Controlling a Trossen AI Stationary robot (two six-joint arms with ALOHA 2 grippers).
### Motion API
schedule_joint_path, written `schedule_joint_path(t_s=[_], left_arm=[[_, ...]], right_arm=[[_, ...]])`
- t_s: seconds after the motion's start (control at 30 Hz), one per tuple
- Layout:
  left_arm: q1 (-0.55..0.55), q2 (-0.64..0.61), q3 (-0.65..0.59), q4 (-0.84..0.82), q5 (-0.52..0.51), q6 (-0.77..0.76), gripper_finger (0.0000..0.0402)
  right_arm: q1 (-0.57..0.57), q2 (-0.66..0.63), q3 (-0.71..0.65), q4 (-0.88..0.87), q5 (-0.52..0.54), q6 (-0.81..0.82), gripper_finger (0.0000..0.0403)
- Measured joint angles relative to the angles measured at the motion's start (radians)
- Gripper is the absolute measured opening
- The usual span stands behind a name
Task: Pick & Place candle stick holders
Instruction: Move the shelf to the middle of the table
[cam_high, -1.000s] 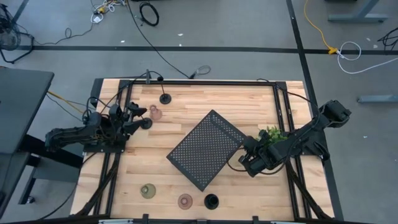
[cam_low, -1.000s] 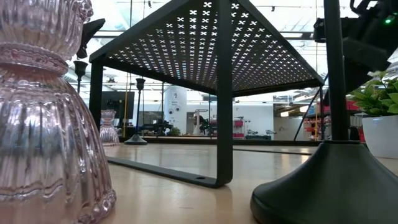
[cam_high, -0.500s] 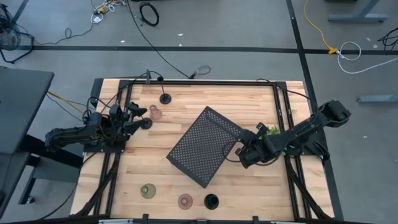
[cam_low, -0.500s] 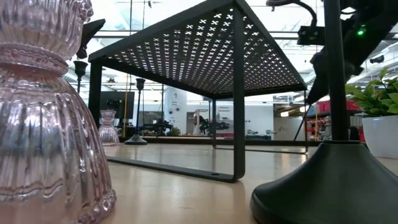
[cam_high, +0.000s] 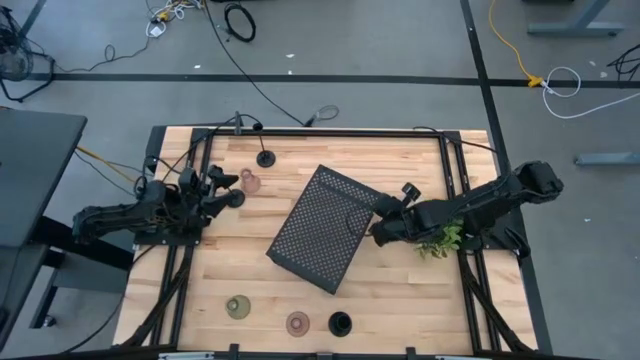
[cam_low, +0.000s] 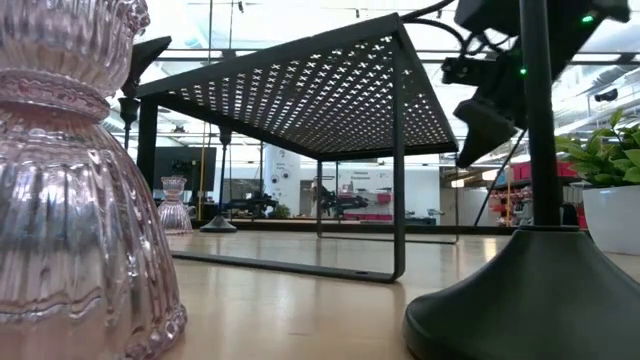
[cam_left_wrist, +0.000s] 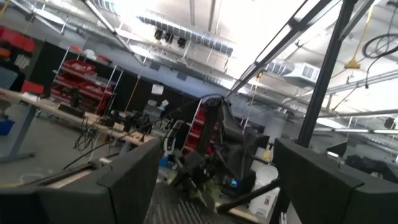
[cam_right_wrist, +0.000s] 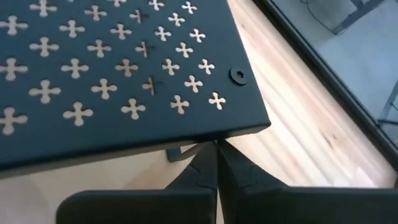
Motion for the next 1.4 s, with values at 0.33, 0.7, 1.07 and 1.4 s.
schedule_joint_path(t_s=[0.33,0.7,1.07,1.4], left_arm=[[0.0,0.0,0.0,-0.194,0.087,-0.001,0.0314],[-0.022,0.041,0.0,-0.378,0.128,-0.078,0.0314],[-0.135,0.22,0.0,-0.379,0.072,-0.132,0.0314],[-0.296,0.408,0.0,-0.214,-0.043,-0.159,0.0314]], right_arm=[[-0.143,0.0,0.0,0.189,-0.099,-0.239,0.0],[-0.222,0.0,0.0,0.247,-0.131,-0.335,0.0],[-0.235,-0.015,0.0,0.264,-0.105,-0.355,0.0],[-0.235,-0.143,0.0,0.268,-0.101,-0.399,0.0]])
